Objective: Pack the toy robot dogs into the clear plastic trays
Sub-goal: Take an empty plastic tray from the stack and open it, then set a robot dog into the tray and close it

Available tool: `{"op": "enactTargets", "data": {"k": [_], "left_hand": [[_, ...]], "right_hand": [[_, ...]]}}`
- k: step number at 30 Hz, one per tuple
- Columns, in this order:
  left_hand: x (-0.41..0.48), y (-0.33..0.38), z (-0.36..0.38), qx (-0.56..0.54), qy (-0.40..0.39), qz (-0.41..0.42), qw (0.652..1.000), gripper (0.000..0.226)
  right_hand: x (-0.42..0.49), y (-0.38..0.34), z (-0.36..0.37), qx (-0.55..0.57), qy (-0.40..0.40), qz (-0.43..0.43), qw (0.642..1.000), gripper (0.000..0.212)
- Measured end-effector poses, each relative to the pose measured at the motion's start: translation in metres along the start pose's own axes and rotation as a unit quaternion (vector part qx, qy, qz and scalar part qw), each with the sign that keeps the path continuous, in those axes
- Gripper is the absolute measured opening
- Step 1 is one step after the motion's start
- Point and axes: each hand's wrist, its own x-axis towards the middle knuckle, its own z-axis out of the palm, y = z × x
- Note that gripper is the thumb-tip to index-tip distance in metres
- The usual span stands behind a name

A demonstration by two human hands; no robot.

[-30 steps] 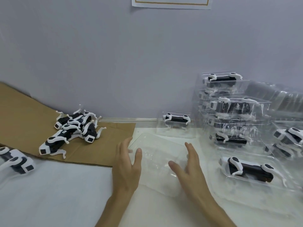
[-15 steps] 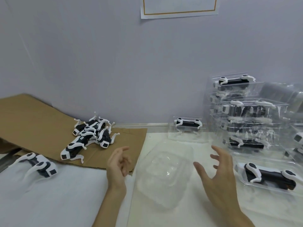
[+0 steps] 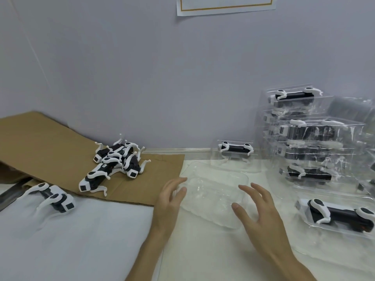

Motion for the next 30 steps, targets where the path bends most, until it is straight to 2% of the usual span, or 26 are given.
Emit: {"op": "enactTargets", "data": {"k": [3,5,9,12,15,18,20,24,26,28,30], "left_hand": [[-0.001,0.003,0.001,0.038,0.032,0.044,0.998,0.027],[0.005,0.004,-0.004,0.025,0.083,0.047,0.995,0.029],[0.024,-0.008,-0.027,-0.075,0.243,-0.038,0.966,0.039],[0.039,-0.019,-0.048,-0.110,0.331,-0.070,0.935,0.046],[0.061,-0.024,-0.062,-0.040,0.318,-0.098,0.942,0.044],[0.085,-0.027,-0.073,0.101,0.242,-0.132,0.956,0.036],[0.097,-0.028,-0.078,0.155,0.202,-0.157,0.954,0.034],[0.114,-0.028,-0.085,0.266,0.152,-0.174,0.936,0.040],[0.117,-0.031,-0.085,0.367,0.129,-0.166,0.906,0.047],[0.112,-0.033,-0.079,0.419,0.146,-0.143,0.885,0.048],[0.099,-0.030,-0.066,0.395,0.188,-0.099,0.894,0.042]], "right_hand": [[-0.001,-0.002,0.001,0.007,0.024,-0.013,1.000,0.028],[-0.001,-0.004,-0.001,0.008,0.039,-0.033,0.999,0.027],[-0.001,-0.001,-0.002,-0.054,0.050,-0.104,0.992,0.023],[0.000,0.000,0.002,-0.059,0.038,-0.095,0.993,0.012],[0.000,0.001,0.006,-0.051,0.050,-0.096,0.993,0.017],[0.002,0.000,0.009,-0.047,0.080,-0.119,0.989,0.025],[0.003,-0.001,0.011,-0.048,0.085,-0.124,0.987,0.029],[0.005,-0.002,0.013,-0.060,0.084,-0.129,0.986,0.030],[0.006,0.000,0.013,-0.061,0.082,-0.125,0.987,0.030],[0.006,0.000,0.012,-0.067,0.085,-0.129,0.986,0.030],[0.008,-0.001,0.011,-0.080,0.097,-0.138,0.982,0.028]]}}
